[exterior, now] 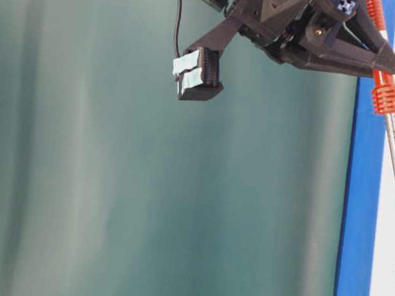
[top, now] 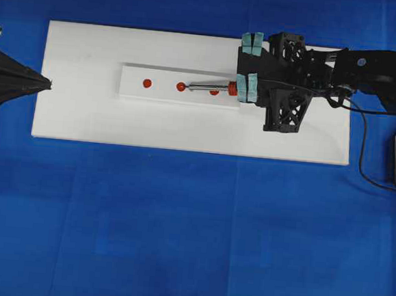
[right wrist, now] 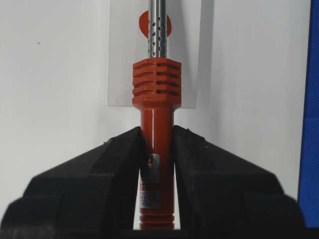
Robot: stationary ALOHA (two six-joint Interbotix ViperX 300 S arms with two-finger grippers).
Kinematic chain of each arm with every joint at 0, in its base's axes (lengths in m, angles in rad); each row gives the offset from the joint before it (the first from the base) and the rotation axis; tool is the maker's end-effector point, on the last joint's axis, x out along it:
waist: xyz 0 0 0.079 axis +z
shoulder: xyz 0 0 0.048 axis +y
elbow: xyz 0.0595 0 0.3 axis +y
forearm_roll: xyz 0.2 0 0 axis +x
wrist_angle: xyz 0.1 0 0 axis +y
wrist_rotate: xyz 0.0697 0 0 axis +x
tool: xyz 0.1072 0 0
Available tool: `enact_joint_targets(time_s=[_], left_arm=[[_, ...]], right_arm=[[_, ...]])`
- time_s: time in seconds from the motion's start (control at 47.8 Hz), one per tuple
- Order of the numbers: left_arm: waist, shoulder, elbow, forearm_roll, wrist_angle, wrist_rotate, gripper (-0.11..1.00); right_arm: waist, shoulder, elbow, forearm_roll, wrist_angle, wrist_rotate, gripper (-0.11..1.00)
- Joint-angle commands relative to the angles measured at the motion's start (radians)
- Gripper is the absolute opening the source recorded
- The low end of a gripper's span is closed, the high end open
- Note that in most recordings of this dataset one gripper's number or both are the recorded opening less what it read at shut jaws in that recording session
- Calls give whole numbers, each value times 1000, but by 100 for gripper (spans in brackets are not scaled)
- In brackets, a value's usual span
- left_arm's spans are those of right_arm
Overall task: Touch the tip of the soldering iron to the mark.
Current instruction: 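Lower the iron tip with the right gripper onto the right red dot, then lift the iron and pull it back to the right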
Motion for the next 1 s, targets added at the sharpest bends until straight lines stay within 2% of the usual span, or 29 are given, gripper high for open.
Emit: enact_joint_targets(time_s=[0.0, 0.523, 0.984], left_arm=[[0, 3, -11, 2, -9, 2, 0], [-2, 3, -11, 2, -9, 0, 0], [-2, 3, -12, 2, -9, 0, 0]], right_arm=[[0, -11, -12, 2, -8, 2, 6], [0, -23, -34, 2, 18, 3, 6], [-2, -195, -186, -6, 307, 2, 6]])
